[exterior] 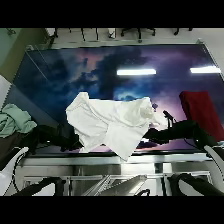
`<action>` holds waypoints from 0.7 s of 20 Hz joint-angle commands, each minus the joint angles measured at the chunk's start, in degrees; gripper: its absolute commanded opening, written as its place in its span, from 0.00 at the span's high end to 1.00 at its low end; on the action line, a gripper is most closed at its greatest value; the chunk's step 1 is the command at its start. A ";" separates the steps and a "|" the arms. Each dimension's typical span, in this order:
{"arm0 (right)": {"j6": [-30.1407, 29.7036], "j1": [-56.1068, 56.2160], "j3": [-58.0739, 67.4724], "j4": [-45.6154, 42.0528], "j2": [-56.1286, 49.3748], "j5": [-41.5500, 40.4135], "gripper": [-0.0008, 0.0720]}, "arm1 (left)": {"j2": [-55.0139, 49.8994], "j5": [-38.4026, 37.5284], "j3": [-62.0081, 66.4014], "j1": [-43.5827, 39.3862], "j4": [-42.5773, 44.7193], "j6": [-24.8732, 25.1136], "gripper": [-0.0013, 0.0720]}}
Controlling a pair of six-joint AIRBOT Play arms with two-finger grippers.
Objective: Fold the shirts.
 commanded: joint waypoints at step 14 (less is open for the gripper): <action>-3.02 1.55 35.39 11.13 1.03 7.30 0.96 | 0.09 3.37 4.94 -2.12 5.68 -0.24 0.96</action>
